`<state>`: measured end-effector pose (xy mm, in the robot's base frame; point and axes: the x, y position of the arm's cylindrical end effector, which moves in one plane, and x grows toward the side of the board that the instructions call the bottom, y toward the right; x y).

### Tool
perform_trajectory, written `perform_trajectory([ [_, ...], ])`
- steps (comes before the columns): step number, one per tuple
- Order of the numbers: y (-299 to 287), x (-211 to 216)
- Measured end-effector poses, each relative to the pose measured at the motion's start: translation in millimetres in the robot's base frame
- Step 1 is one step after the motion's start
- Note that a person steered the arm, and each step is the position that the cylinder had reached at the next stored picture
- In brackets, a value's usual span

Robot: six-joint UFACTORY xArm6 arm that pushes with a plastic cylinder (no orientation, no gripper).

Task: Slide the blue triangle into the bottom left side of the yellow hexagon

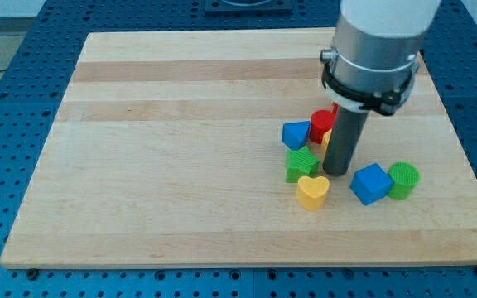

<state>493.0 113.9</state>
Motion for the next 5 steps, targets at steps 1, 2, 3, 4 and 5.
perform_trajectory([
  [1,0,-27],
  [2,5,-38],
  [3,-2,-15],
  [4,-37,-9],
  [5,-71,-13],
])
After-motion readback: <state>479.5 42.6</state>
